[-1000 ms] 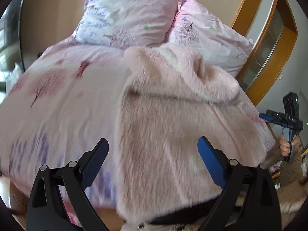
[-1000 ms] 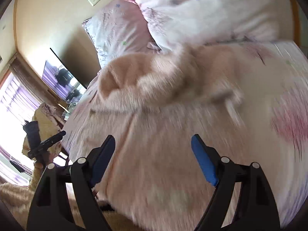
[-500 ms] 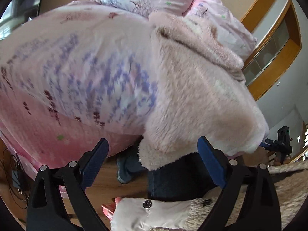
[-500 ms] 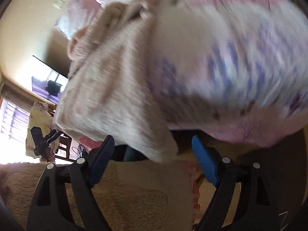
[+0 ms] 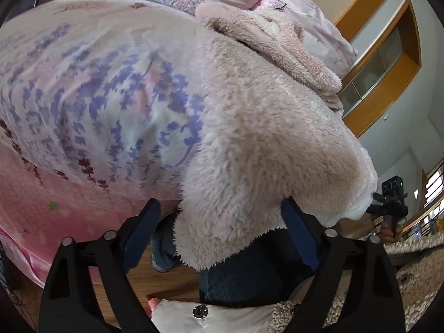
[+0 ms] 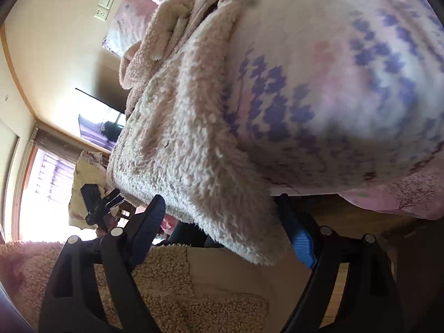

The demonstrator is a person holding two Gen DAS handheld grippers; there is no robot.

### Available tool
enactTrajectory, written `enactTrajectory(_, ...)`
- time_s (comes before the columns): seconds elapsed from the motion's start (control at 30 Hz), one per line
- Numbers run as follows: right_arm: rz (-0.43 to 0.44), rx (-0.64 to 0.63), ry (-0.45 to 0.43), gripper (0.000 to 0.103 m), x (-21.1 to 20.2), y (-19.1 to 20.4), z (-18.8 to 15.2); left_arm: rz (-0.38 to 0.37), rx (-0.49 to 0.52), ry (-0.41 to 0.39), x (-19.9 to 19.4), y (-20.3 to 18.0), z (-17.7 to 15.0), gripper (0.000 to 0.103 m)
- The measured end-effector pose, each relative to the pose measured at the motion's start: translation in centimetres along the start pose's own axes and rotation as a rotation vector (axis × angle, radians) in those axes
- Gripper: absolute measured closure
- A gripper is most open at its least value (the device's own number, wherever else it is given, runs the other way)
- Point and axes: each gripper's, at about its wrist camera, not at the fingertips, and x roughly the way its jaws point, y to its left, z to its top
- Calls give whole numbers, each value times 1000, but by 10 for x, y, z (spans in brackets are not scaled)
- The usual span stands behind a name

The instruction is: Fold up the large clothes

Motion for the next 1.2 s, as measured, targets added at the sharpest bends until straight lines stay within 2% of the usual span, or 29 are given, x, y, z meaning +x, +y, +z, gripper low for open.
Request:
enactTrajectory(0.1,36,-1,23,30,7,2,-4,-40,-31,18,5,5,-5,24)
enactTrajectory(0.2,59,-11,63,48,17,8,-6,-73,-39,28,7,6,-8,35)
enactTrajectory(0.33,104,-38,90,84,18,18,-11,-114,-42,57,9,4,-10,60)
enactTrajectory(0.37,115,-45,88,85,17,20,-11,-122,-41,64,10,2,-10,67)
enactTrajectory(0.43,143,-67,79,87,14,29,-11,-146,-29,80,6,-2,-13,77)
enactTrajectory(0.53,178,-116,39,88,-1,45,-8,-187,-6,81,-5,-10,-16,85)
enactTrajectory(0.67,202,-186,-24,88,-21,67,3,-254,26,28,-28,-24,-8,87)
enactTrajectory(0.93,210,-314,-185,88,-54,113,38,-426,41,-197,-75,-48,37,88)
enactTrajectory(1.2,254,-326,-377,88,-80,152,100,-468,79,-331,-93,-68,95,88)
